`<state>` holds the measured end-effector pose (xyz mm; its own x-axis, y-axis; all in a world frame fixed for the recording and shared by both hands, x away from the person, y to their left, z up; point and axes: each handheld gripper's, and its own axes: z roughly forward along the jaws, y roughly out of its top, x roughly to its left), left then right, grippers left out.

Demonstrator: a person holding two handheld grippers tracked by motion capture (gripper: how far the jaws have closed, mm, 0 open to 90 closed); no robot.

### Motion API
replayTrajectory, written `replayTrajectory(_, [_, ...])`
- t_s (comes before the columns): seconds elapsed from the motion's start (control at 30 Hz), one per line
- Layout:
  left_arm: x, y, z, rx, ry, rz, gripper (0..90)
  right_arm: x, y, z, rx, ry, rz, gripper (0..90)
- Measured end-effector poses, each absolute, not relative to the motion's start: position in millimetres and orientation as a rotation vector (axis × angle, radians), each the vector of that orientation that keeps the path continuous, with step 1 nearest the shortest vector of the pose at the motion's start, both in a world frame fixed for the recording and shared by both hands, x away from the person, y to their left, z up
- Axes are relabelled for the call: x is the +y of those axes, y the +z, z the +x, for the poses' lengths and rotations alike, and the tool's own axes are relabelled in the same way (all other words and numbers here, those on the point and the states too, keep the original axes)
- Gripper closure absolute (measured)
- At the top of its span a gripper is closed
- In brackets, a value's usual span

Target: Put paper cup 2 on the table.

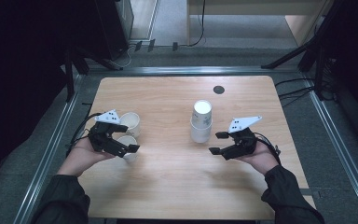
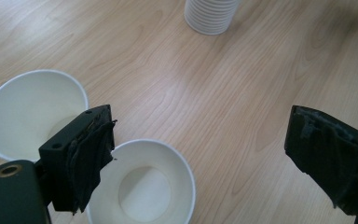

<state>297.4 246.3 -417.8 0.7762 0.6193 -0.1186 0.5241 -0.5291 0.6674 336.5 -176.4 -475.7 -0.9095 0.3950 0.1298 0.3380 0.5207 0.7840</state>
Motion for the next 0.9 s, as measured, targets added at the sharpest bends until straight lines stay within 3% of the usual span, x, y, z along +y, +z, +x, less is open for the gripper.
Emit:
replayTrajectory(0.3, [224,-420,298,0.799,0.142,2.167,8.6,-177,-475,336,2.679,1.371,0.637,31.8])
replayTrajectory(0.9, [164,-443,294,0.714,0.083,2.224,8.6,-178,-474,335,2.677,1.375,0.629,31.8])
